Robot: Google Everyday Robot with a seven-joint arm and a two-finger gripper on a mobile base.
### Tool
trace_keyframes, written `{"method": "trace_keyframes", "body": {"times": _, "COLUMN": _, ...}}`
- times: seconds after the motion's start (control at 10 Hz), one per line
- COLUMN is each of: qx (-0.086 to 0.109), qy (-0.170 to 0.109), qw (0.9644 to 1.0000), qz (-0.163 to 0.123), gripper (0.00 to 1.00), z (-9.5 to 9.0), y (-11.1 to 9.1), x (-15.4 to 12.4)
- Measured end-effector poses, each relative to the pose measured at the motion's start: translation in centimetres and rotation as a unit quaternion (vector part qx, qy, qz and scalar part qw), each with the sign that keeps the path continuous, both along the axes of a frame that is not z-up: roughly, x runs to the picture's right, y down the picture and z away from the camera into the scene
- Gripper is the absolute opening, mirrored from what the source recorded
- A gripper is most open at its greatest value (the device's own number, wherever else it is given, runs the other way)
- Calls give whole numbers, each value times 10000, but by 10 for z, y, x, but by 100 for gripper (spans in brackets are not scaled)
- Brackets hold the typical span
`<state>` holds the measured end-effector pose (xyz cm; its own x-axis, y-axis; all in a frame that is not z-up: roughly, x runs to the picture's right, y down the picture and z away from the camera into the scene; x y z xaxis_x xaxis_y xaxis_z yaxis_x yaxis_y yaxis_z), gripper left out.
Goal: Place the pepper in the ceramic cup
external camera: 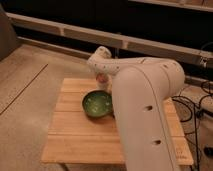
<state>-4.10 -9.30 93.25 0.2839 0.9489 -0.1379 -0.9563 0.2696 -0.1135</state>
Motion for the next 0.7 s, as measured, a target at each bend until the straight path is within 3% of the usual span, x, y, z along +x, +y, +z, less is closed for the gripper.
{"method": "trace_keyframes", "body": {"times": 0.1, "qx": -48, "qy": -22, "qw": 10000, "qz": 11, "gripper": 76, "z": -1, "y": 3, "x": 0}}
{"method": "trace_keyframes", "body": {"times": 0.2, "qx": -81, "qy": -28, "qw": 10000, "qz": 23, "gripper": 80, "z": -1, "y": 4, "x": 1}}
{"method": "trace_keyframes", "body": {"times": 0.7, "qx": -148, "qy": -12, "qw": 9998, "qz": 105, "gripper": 80, "z": -4, "y": 4, "x": 9}}
